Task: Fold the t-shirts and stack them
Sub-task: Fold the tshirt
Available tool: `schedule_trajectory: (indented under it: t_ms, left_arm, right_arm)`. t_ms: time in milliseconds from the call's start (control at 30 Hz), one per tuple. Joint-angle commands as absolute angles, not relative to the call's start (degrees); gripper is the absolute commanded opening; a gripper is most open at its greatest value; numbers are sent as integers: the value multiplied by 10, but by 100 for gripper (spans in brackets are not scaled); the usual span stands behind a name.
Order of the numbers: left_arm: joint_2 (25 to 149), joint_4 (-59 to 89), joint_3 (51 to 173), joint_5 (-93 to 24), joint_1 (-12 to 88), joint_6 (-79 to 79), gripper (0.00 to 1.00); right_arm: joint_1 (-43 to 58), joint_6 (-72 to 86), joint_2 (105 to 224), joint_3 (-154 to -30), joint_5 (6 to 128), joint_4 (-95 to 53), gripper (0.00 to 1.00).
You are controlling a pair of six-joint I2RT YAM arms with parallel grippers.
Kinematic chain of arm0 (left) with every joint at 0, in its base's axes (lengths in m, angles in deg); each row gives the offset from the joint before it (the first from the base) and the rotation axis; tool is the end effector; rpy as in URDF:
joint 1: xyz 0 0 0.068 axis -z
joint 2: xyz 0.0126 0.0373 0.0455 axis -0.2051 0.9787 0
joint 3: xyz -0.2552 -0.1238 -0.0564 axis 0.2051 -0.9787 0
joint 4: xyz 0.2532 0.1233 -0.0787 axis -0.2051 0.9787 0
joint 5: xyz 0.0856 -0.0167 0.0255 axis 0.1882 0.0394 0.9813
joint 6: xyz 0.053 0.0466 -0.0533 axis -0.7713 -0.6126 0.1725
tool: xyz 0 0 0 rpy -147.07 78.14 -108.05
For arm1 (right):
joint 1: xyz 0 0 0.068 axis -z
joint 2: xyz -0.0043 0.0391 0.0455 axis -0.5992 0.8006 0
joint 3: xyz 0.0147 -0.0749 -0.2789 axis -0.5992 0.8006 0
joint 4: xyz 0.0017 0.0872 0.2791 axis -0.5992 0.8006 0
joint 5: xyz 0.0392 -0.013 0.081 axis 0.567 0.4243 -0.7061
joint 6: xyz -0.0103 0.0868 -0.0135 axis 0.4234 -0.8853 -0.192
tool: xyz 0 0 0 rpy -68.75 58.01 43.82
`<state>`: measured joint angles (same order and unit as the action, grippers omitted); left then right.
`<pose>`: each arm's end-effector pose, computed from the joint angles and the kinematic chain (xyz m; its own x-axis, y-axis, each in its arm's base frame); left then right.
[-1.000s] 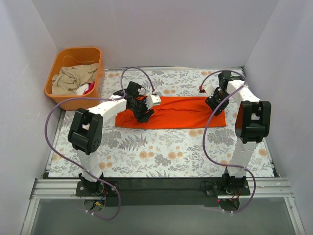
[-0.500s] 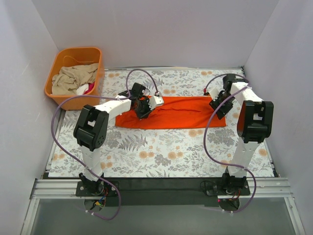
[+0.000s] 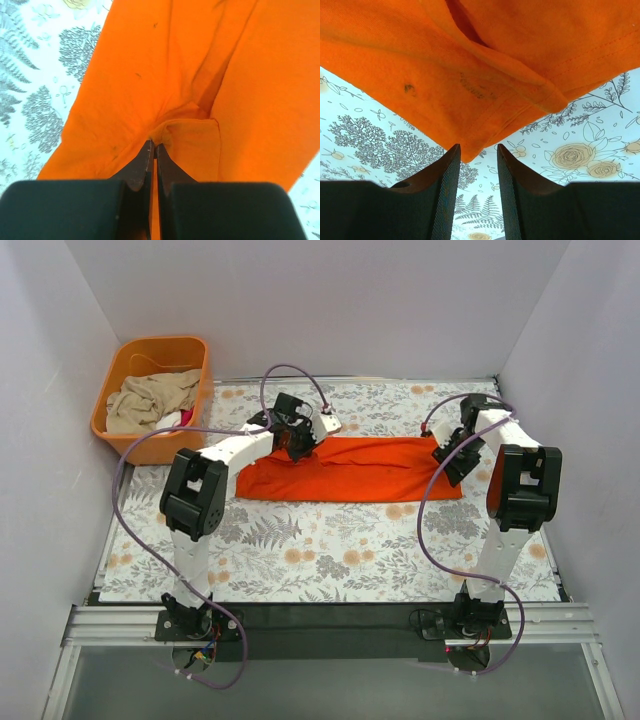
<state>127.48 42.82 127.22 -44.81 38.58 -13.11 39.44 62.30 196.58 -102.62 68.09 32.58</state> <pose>0.4373 -0.2485 0.1659 -0.7066 0.3867 -0.5927 0.6141 0.7513 -0.2419 0.4285 -0.0112 0.1481 -0.6765 -0.7145 -0.1782 -0.7205 0.6923 -0.0408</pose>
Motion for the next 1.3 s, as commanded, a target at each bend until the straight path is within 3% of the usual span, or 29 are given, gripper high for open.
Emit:
schedule_trajectory:
  t_ms: [0,133,200,233,267,467,633,900,1267]
  left_arm:
    - [1301,395,1301,-432,386,-129,0]
    - [1334,390,1340,-427,387,-122,2]
    - [1344,396,1348,-423,388,-119,13]
    - [1343,400,1355,-422,388,-119,28]
    - [1340,407,1359,-420,387,-102,34]
    - [1278,435,1348,-418,384,-29,43]
    - [1251,482,1349,-405,377,62,40]
    - [1233,546,1317,-392,356,152,20]
    - [1313,529,1329,-342,355,156,17]
  right_arm:
    - [398,633,1964,-1016,678,336,36]
    - [398,634,1960,-1010,681,336,36]
    - [398,635,1959,-1009,684,335,36]
    - [398,637,1959,-1009,686,335,36]
    - [398,637,1958,-1009,689,336,36]
    - [399,631,1955,-1034,679,338,35]
    - [398,620,1957,-1066,666,340,28]
    - [392,613,1981,-1095,664,344,24]
    - [380,611,1986,-1074,659,347,22]
